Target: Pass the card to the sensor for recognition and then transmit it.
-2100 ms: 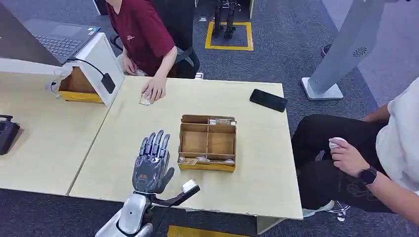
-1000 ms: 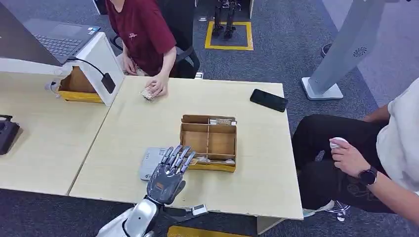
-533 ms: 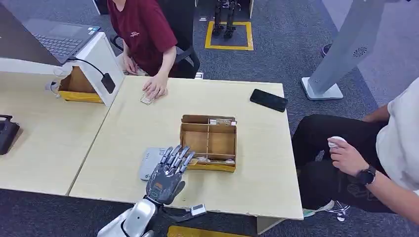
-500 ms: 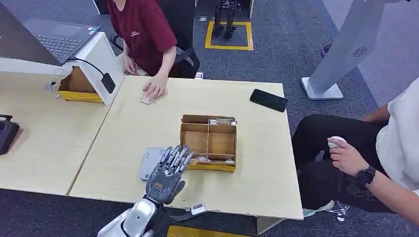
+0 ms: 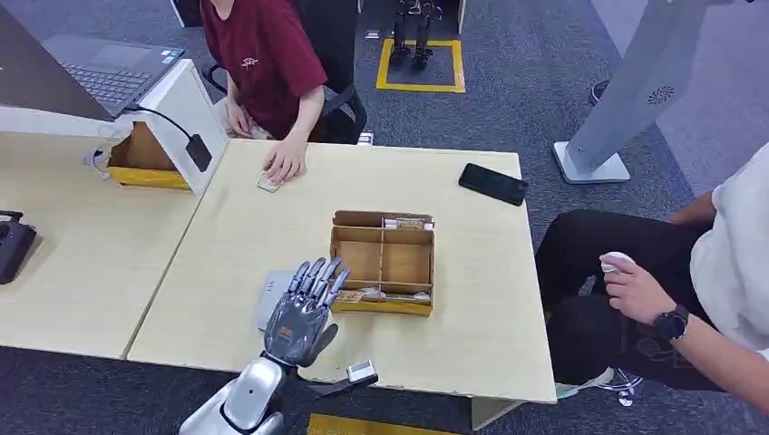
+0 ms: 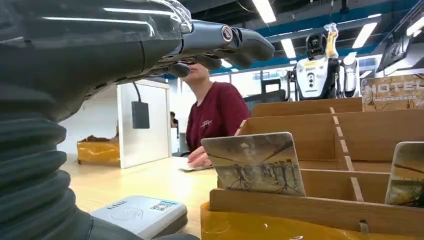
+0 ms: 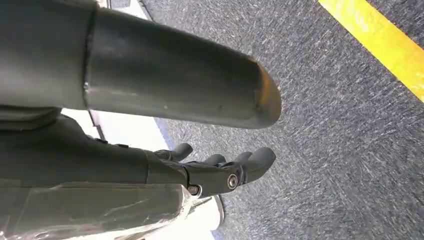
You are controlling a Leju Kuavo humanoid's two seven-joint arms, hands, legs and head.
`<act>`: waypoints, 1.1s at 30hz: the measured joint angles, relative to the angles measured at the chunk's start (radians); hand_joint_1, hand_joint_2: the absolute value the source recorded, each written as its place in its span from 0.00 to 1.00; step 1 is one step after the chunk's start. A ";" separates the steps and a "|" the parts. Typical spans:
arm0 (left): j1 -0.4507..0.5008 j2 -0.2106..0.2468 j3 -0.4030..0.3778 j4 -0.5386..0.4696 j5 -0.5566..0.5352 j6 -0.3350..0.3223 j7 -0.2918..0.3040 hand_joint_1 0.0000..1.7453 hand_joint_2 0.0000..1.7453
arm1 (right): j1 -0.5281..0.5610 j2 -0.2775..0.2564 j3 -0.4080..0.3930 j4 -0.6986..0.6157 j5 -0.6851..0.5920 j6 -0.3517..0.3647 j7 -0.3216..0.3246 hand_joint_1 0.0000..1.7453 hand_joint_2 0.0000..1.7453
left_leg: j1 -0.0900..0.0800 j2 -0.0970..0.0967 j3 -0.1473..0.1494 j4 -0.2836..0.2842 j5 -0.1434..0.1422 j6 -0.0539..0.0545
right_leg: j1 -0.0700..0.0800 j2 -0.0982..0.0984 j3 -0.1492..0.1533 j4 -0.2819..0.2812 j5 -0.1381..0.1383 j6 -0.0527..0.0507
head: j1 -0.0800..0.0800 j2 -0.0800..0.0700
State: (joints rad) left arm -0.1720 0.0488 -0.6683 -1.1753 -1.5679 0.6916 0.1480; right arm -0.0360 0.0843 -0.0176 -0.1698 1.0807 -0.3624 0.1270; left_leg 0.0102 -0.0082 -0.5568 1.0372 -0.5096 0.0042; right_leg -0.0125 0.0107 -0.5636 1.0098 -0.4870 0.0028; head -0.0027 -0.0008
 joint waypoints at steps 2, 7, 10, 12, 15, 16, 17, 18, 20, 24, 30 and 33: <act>0.003 -0.002 0.002 0.000 0.000 0.000 -0.003 0.00 1.00 | 0.000 0.000 -0.002 0.000 0.000 0.000 0.000 0.00 0.00 | 0.000 0.000 0.000 0.000 0.000 0.000 | 0.000 0.000 0.000 0.000 0.000 0.000 | 0.000 0.000; 0.010 -0.009 0.015 0.000 0.000 0.000 -0.010 0.00 1.00 | 0.000 0.000 -0.008 0.000 0.000 0.000 0.000 0.00 0.00 | 0.000 0.000 0.000 0.000 0.000 0.000 | 0.000 0.000 0.000 0.000 0.000 0.000 | 0.000 0.000; 0.012 -0.009 0.023 0.003 0.000 0.000 -0.018 0.06 1.00 | 0.000 0.000 -0.009 0.000 0.000 0.000 0.000 0.00 0.00 | 0.000 0.000 0.000 0.000 0.000 0.000 | 0.000 0.000 0.000 0.000 0.000 0.000 | 0.000 0.000; 0.014 -0.010 0.030 0.005 0.000 0.000 -0.035 1.00 1.00 | 0.000 0.000 -0.009 0.000 0.001 0.000 0.000 0.00 0.00 | 0.000 0.000 0.000 0.000 0.000 0.000 | 0.000 0.000 0.000 0.000 0.000 0.000 | 0.000 0.000; 0.015 -0.024 0.045 0.022 0.009 0.000 -0.064 1.00 1.00 | 0.000 0.000 -0.011 0.000 0.007 0.000 0.003 0.00 0.00 | 0.000 0.000 0.000 0.000 0.000 0.000 | 0.000 0.000 0.000 0.000 0.000 0.000 | 0.000 0.000; 0.020 -0.027 0.054 0.026 0.020 0.000 -0.089 1.00 1.00 | 0.000 0.000 -0.012 0.000 0.009 0.000 0.001 0.00 0.00 | 0.000 0.000 0.000 0.000 0.000 0.000 | 0.000 0.000 0.000 0.000 0.000 0.000 | 0.000 0.000; 0.023 -0.032 0.063 0.028 0.026 0.000 -0.107 1.00 1.00 | 0.000 0.000 -0.012 0.000 0.009 0.000 0.000 0.00 0.00 | 0.000 0.000 0.000 0.000 0.000 0.000 | 0.000 0.000 0.000 0.000 0.000 0.000 | 0.000 0.000; 0.026 -0.034 0.074 0.031 0.027 0.000 -0.121 1.00 1.00 | 0.001 0.000 -0.013 0.000 0.011 -0.001 0.000 0.00 0.00 | 0.000 0.000 0.000 0.000 0.000 0.000 | 0.000 0.000 0.000 0.000 0.000 0.000 | 0.000 0.000; 0.033 -0.039 0.096 0.037 0.026 0.000 -0.142 1.00 1.00 | 0.001 0.000 -0.016 0.000 0.016 -0.001 -0.002 0.00 0.00 | 0.000 0.000 0.000 0.000 0.000 0.000 | 0.000 0.000 0.000 0.000 0.000 0.000 | 0.000 0.000; 0.043 -0.055 0.141 0.043 0.027 0.005 -0.174 1.00 1.00 | 0.001 0.000 -0.017 0.000 0.018 -0.002 -0.005 0.00 0.00 | 0.000 0.000 0.000 0.000 0.000 0.000 | 0.000 0.000 0.000 0.000 0.000 0.000 | 0.000 0.000; 0.046 -0.072 0.195 0.046 0.027 0.016 -0.203 1.00 1.00 | 0.001 0.000 -0.019 0.000 0.019 -0.002 -0.007 0.00 0.00 | 0.000 -0.001 0.000 0.000 0.000 0.000 | 0.000 -0.001 0.001 0.000 0.000 0.000 | 0.000 0.000; 0.050 -0.080 0.214 0.047 0.032 0.016 -0.219 1.00 1.00 | 0.001 0.000 -0.022 0.000 0.021 -0.003 -0.008 0.00 0.00 | 0.000 -0.001 0.000 0.000 0.000 0.000 | 0.000 -0.001 0.001 0.000 0.000 0.000 | 0.000 0.000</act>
State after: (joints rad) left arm -0.1224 -0.0309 -0.4547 -1.1280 -1.5358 0.7080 -0.0706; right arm -0.0349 0.0843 -0.0397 -0.1698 1.1013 -0.3655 0.1194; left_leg 0.0102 -0.0088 -0.5565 1.0372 -0.5096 0.0042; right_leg -0.0125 0.0100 -0.5631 1.0098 -0.4870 0.0028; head -0.0027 -0.0008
